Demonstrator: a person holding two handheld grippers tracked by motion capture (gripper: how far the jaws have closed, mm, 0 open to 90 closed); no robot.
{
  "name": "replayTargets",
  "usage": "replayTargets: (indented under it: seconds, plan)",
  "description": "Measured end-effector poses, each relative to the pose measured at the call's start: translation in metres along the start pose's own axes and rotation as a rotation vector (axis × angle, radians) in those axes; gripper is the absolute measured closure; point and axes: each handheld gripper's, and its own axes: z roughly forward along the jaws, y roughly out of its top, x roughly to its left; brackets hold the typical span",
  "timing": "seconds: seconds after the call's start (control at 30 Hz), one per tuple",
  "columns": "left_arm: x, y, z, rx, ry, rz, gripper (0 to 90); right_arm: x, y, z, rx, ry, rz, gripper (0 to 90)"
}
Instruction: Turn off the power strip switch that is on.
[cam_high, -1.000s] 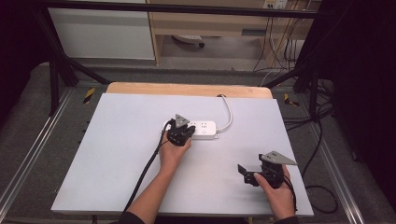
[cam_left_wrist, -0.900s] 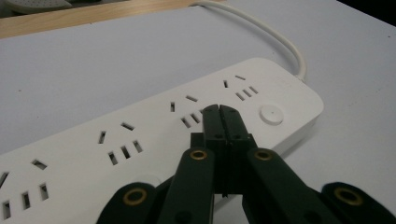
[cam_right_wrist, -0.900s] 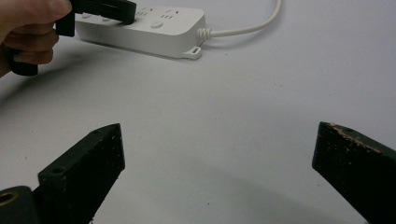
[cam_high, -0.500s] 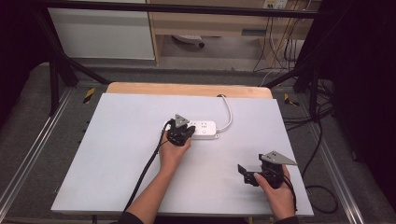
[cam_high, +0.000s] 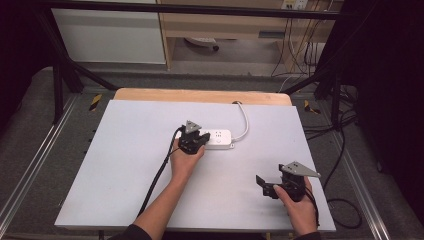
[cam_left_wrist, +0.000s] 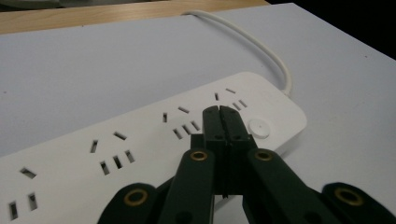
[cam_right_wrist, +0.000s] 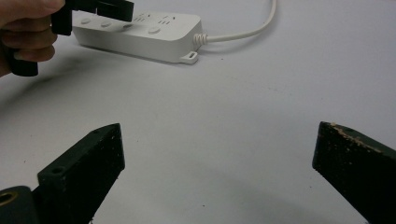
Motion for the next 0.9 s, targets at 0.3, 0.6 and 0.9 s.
replayTargets:
  seconds: [0.3, 0.6, 0.9]
  plan:
    - [0.002, 0.007, -0.007, 0.016, -0.018, 0.010, 90.0, 0.001, 0.000, 0.001, 0.004, 0.003, -0.003, 3.1]
    - [0.002, 0.011, -0.011, 0.015, -0.013, 0.020, 90.0, 0.001, 0.000, 0.001, 0.004, 0.004, -0.003, 3.1]
    - [0.002, 0.013, -0.016, -0.005, 0.001, 0.037, 80.6, 0.000, 0.000, 0.002, 0.008, 0.005, -0.003, 3.1]
